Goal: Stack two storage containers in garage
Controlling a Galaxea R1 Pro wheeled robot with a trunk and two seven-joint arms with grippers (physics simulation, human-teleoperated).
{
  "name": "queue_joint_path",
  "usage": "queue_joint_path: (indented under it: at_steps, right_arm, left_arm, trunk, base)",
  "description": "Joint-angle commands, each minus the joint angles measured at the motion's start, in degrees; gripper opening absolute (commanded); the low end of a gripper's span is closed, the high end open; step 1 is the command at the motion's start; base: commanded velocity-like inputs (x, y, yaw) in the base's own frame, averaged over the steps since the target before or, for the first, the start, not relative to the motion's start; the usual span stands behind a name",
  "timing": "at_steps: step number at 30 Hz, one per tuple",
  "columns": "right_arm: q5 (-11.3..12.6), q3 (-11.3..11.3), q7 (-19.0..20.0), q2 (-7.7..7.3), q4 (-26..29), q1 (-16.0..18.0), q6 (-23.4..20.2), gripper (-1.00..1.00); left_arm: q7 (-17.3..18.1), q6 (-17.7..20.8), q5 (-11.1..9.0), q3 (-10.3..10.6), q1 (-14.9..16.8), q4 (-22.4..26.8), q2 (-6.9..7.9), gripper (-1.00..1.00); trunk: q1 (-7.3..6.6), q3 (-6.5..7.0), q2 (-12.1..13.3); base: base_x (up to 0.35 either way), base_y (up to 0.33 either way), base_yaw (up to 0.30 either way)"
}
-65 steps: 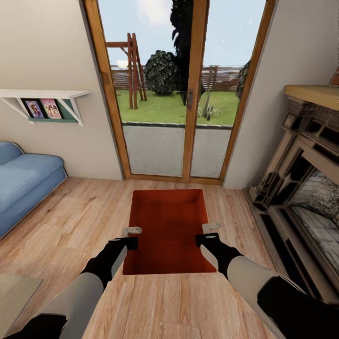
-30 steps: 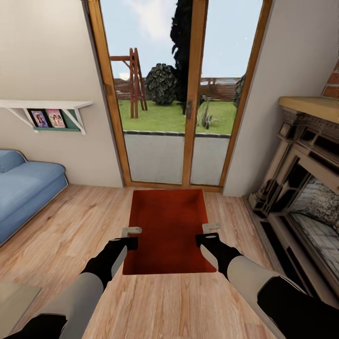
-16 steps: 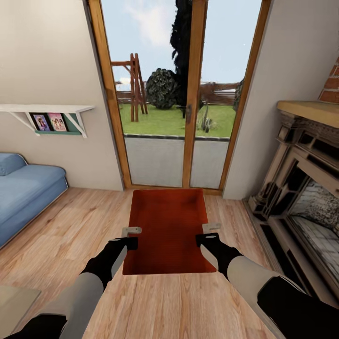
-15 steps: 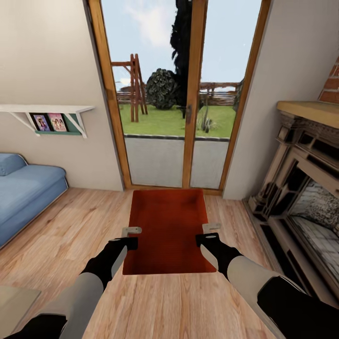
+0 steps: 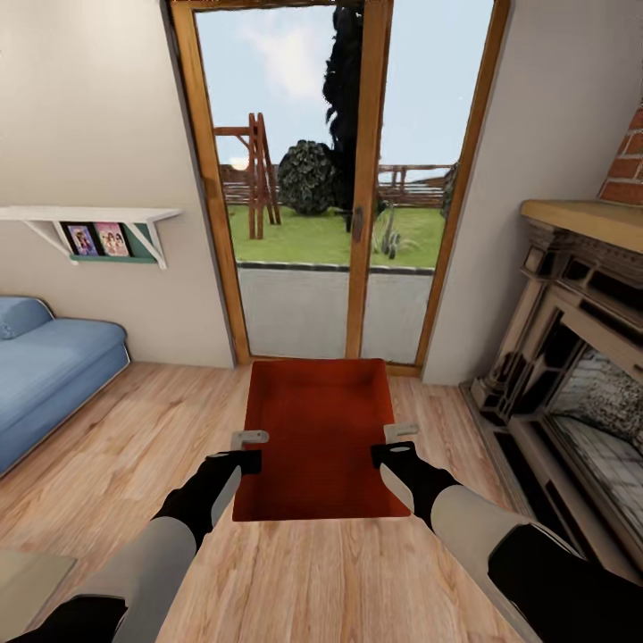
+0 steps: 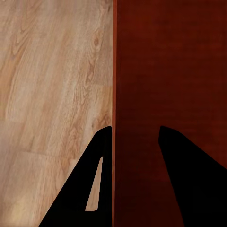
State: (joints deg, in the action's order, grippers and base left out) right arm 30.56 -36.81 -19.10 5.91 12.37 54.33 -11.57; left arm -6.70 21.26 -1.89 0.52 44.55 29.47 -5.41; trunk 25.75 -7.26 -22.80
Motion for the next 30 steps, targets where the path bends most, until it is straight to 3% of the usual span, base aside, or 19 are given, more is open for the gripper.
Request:
queue_joint_path:
  at_steps: [1, 30]
  right_arm:
    - [-1.66, 1.13, -1.81, -0.95, 0.2, 0.08, 3.66, -1.0]
    - [-1.65, 1.13, -1.81, -0.96, 0.2, 0.08, 3.66, -1.0]
  left_arm:
    - [-0.51, 0.36, -0.05, -0.43, 0.01, 0.0, 0.05, -1.0]
    - [-0.53, 0.36, -0.07, -0.43, 0.01, 0.0, 0.05, -1.0]
  trunk:
    - [0.04, -0.03, -0.12]
    - [0.04, 2.58, -0.12]
  base:
    - [0.0, 0.0, 0.0]
    - [0.0, 0.0, 0.0]
